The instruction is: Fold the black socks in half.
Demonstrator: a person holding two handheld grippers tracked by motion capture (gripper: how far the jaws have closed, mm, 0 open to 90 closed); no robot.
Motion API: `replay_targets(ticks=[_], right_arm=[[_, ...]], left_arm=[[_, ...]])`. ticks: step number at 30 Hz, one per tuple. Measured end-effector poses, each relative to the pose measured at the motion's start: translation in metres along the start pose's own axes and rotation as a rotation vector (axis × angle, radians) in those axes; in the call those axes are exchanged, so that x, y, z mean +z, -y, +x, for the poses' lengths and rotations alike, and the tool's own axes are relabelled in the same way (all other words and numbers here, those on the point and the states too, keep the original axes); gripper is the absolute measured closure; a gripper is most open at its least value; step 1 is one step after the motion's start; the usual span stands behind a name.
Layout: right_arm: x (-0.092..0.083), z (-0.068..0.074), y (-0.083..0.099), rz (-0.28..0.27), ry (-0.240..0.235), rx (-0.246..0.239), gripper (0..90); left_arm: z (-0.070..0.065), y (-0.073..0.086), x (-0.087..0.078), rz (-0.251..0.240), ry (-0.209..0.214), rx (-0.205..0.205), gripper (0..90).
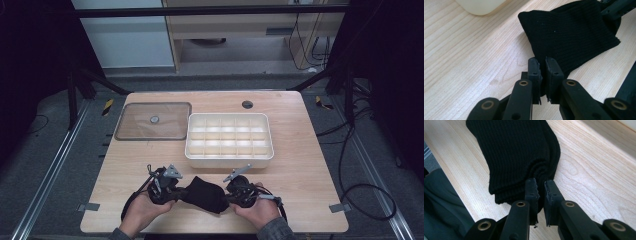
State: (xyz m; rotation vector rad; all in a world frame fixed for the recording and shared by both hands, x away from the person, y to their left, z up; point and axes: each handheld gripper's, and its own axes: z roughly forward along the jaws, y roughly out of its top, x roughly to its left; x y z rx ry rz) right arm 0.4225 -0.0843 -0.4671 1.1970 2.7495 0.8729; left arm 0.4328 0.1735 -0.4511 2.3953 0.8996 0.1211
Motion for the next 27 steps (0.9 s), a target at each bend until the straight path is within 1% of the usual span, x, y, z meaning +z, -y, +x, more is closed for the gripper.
replay_targets(ticks=[2, 7, 8, 9, 11, 13, 14, 15, 16, 17, 18, 19, 20, 27], right_arm=[[-0.0002, -0.0002, 0.0003, -0.001, -0.001, 0.004, 83.0], [-0.0016, -0.0002, 0.0007, -0.011, -0.003, -0.002, 81.8], [-0.0024, -0.0006, 0.001, -0.02, -0.002, 0.003, 79.0], [-0.0024, -0.0006, 0.001, -0.02, -0.002, 0.003, 79.0], [-0.0023, -0.001, 0.0018, -0.02, 0.0, -0.005, 72.7], [-0.0034, -0.0002, 0.0022, -0.025, 0.006, -0.005, 72.0], [-0.0043, 0.0, 0.0021, -0.026, 0.002, -0.002, 75.4], [-0.0043, 0.0, 0.0021, -0.026, 0.002, -0.002, 75.4], [-0.0031, -0.0004, 0.0022, -0.017, -0.005, -0.013, 81.9], [-0.0031, -0.0004, 0.0022, -0.017, -0.005, -0.013, 81.9], [-0.0019, 0.0005, 0.0017, -0.015, -0.001, -0.006, 85.4], [-0.0019, 0.0005, 0.0017, -0.015, -0.001, -0.006, 85.4], [-0.0008, 0.0016, 0.0008, -0.016, -0.007, -0.016, 85.9], [0.0031, 0.005, -0.0011, -0.02, -0.01, -0.014, 86.0]], left_arm=[[0.0007, 0.0005, 0.0005, 0.003, 0.001, 0.0, 83.1], [0.0015, -0.0001, 0.0007, 0.003, 0.0, 0.001, 83.1], [0.0016, -0.0002, 0.0011, 0.002, 0.002, 0.004, 83.1], [0.0016, -0.0002, 0.0011, 0.002, 0.002, 0.004, 83.0], [0.0009, -0.0001, 0.0018, 0.007, 0.005, 0.011, 83.0], [0.0011, -0.0004, 0.0012, 0.009, 0.002, 0.015, 82.9], [0.0022, -0.0006, 0.0002, 0.006, 0.002, 0.011, 83.0], [0.0022, -0.0006, 0.0002, 0.006, 0.002, 0.011, 82.9], [0.0031, -0.0006, 0.0001, 0.008, 0.003, 0.01, 83.0], [0.0031, -0.0006, 0.0001, 0.008, 0.003, 0.01, 83.0], [0.0038, -0.0011, -0.0008, 0.006, 0.005, 0.009, 83.0], [0.0038, -0.0011, -0.0008, 0.006, 0.005, 0.009, 83.0], [0.0041, -0.002, -0.0015, 0.004, 0.005, 0.008, 83.0], [0.0018, -0.0078, -0.0081, -0.006, 0.004, 0.025, 83.1]])
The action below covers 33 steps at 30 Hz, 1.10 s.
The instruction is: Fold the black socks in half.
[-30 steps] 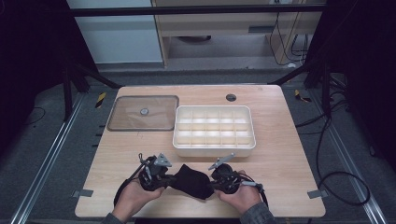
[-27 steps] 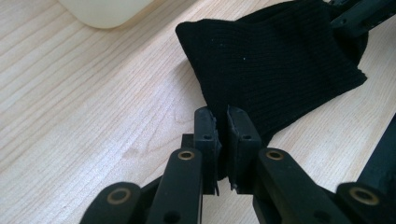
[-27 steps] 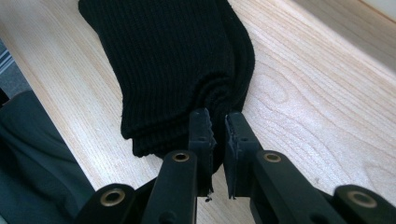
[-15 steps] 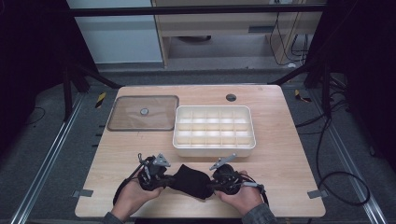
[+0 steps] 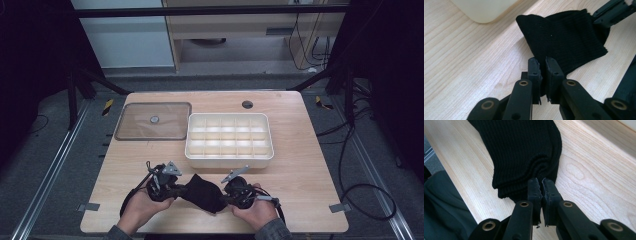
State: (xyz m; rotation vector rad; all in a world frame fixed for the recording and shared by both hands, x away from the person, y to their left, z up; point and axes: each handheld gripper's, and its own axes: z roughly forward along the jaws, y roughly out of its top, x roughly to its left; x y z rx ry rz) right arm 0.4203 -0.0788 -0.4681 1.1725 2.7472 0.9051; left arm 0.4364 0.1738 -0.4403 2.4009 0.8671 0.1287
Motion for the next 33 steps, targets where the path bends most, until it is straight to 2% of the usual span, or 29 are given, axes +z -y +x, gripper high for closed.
replay_targets(ticks=[6, 12, 15, 24, 33], right_arm=[[0.003, 0.001, -0.003, -0.009, -0.003, 0.007, 86.0], [0.006, 0.003, -0.005, -0.012, -0.006, 0.015, 86.0], [0.006, 0.002, -0.005, -0.019, -0.008, 0.013, 86.0], [0.008, 0.0, -0.006, -0.021, -0.018, 0.021, 86.1], [0.009, -0.001, -0.005, -0.028, -0.025, 0.031, 86.1]], left_arm=[[-0.004, -0.005, -0.005, -0.006, -0.001, 0.017, 83.1], [-0.015, -0.01, -0.007, -0.016, 0.011, 0.043, 83.1], [-0.021, -0.013, -0.003, -0.008, 0.023, 0.061, 83.1], [-0.03, -0.015, 0.003, 0.0, 0.037, 0.079, 83.1], [-0.047, -0.021, 0.017, 0.0, 0.076, 0.111, 83.1]])
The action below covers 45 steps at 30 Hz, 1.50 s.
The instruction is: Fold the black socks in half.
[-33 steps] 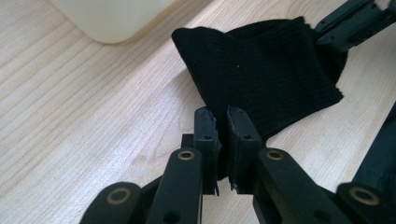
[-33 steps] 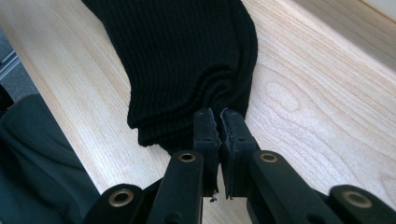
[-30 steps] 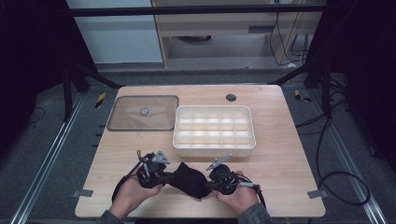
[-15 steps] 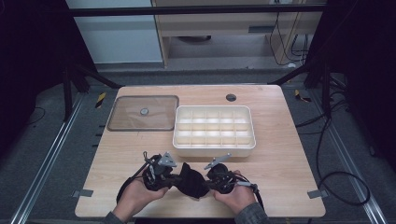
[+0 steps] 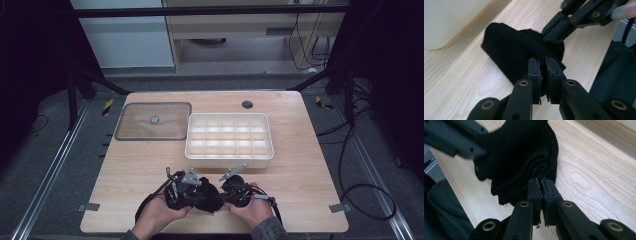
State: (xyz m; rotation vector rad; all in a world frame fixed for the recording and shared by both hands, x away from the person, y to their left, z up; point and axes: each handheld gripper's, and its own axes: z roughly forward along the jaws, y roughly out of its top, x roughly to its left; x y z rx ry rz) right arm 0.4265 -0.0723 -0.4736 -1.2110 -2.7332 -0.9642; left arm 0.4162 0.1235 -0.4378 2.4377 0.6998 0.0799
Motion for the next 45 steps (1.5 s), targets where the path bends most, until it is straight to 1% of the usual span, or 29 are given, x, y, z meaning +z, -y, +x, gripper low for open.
replay_targets(ticks=[2, 3, 4, 5, 6, 10, 15, 17, 18, 20, 24, 28, 33, 35, 37, 39, 40, 41, 42, 43, 44, 45], right_arm=[[0.001, -0.002, 0.001, -0.003, -0.004, 0.008, 86.1], [0.001, -0.002, 0.001, -0.003, -0.004, 0.008, 86.1], [0.001, -0.003, 0.001, -0.007, -0.007, 0.006, 86.1], [0.001, -0.003, 0.001, -0.007, -0.007, 0.006, 86.1], [0.002, -0.003, 0.002, -0.002, -0.002, 0.001, 86.1], [0.003, -0.005, 0.002, -0.001, -0.001, 0.018, 86.1], [0.004, -0.006, 0.003, -0.007, -0.006, 0.02, 86.1], [0.004, -0.006, 0.003, -0.007, -0.007, 0.023, 86.1], [0.004, -0.007, 0.004, -0.006, -0.009, 0.033, 86.1], [0.003, -0.008, 0.004, -0.009, -0.011, 0.026, 86.1], [0.003, -0.01, 0.007, -0.014, -0.019, 0.037, 85.9], [0.003, -0.012, 0.008, -0.019, -0.025, 0.031, 85.6], [0.003, -0.012, 0.008, -0.019, -0.026, 0.033, 85.5], [0.004, -0.012, 0.008, -0.025, -0.026, 0.032, 85.4], [0.004, -0.013, 0.008, -0.027, -0.029, 0.034, 84.9], [0.003, -0.014, 0.009, -0.033, -0.026, 0.033, 82.0], [0.001, -0.015, 0.01, -0.043, -0.024, 0.034, 78.1], [0.001, -0.015, 0.01, -0.043, -0.024, 0.034, 78.1], [-0.005, -0.018, 0.013, -0.066, -0.022, 0.034, 74.4], [-0.005, -0.018, 0.013, -0.066, -0.022, 0.034, 74.4], [-0.013, -0.019, 0.015, -0.08, -0.018, 0.036, 71.5], [-0.017, -0.02, 0.017, -0.084, -0.016, 0.038, 70.6]], left_arm=[[-0.006, -0.002, 0.002, 0.001, 0.011, 0.015, 83.2], [-0.006, -0.002, 0.002, 0.001, 0.011, 0.015, 83.2], [-0.009, -0.002, 0.004, 0.002, 0.018, 0.015, 83.2], [-0.009, -0.002, 0.004, 0.002, 0.018, 0.015, 83.2], [-0.011, -0.003, 0.005, 0.01, 0.02, 0.028, 83.1], [-0.014, -0.003, 0.007, 0.01, 0.022, 0.035, 83.2], [-0.016, -0.003, 0.01, 0.005, 0.033, 0.035, 83.2], [-0.017, -0.002, 0.013, 0.003, 0.039, 0.032, 83.2], [-0.018, -0.002, 0.017, -0.002, 0.049, 0.039, 83.2], [-0.019, -0.002, 0.018, -0.008, 0.051, 0.037, 83.2], [-0.018, -0.002, 0.023, -0.001, 0.054, 0.032, 83.2], [-0.018, -0.004, 0.028, 0.002, 0.06, 0.028, 83.1], [-0.02, -0.004, 0.029, 0.002, 0.058, 0.024, 83.1], [-0.024, -0.006, 0.029, 0.009, 0.038, 0.04, 83.1], [-0.025, -0.006, 0.03, 0.013, 0.032, 0.047, 83.1], [-0.024, -0.007, 0.03, 0.009, 0.034, 0.037, 83.1], [-0.023, -0.007, 0.031, 0.003, 0.035, 0.029, 83.1], [-0.023, -0.007, 0.031, 0.003, 0.035, 0.029, 83.1], [-0.022, -0.007, 0.031, 0.008, 0.039, 0.032, 83.1], [-0.022, -0.007, 0.031, 0.008, 0.039, 0.032, 83.1], [-0.022, -0.007, 0.031, 0.011, 0.041, 0.031, 83.1], [-0.022, -0.007, 0.031, 0.014, 0.039, 0.03, 83.1]])
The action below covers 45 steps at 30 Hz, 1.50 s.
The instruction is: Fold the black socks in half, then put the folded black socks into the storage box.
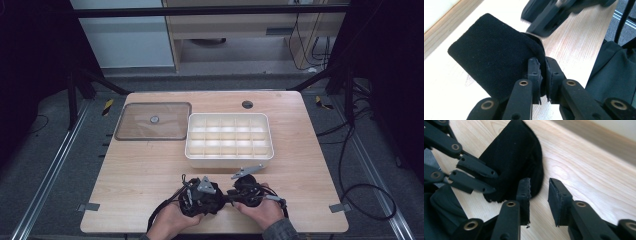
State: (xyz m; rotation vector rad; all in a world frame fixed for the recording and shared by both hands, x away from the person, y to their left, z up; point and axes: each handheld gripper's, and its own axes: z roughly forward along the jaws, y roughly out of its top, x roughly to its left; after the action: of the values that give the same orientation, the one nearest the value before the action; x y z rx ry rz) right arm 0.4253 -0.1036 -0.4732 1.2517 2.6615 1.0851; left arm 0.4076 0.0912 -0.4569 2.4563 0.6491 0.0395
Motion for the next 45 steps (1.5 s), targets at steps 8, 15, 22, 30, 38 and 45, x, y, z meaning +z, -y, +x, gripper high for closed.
replay_targets(ticks=[8, 15, 22, 30, 38, 45], right_arm=[[-0.021, -0.014, 0.006, -0.03, 0.027, 0.025, 69.2], [-0.025, -0.02, 0.009, -0.033, 0.027, 0.039, 69.2], [-0.026, -0.022, 0.011, -0.031, 0.038, 0.043, 69.2], [-0.027, -0.024, 0.013, -0.037, 0.037, 0.054, 69.3], [-0.029, -0.026, 0.014, -0.046, 0.042, 0.062, 68.8], [-0.033, -0.029, 0.015, -0.048, 0.053, 0.076, 66.9]], left_arm=[[-0.002, -0.003, 0.005, 0.004, -0.003, 0.0, 83.1], [-0.002, -0.008, 0.009, 0.019, 0.01, 0.001, 83.1], [-0.001, -0.008, 0.012, 0.009, 0.029, -0.014, 83.1], [0.003, -0.008, 0.014, 0.009, 0.062, -0.034, 83.1], [0.003, -0.008, 0.017, -0.002, 0.075, -0.047, 83.2], [0.002, -0.009, 0.019, -0.006, 0.07, -0.052, 83.2]])
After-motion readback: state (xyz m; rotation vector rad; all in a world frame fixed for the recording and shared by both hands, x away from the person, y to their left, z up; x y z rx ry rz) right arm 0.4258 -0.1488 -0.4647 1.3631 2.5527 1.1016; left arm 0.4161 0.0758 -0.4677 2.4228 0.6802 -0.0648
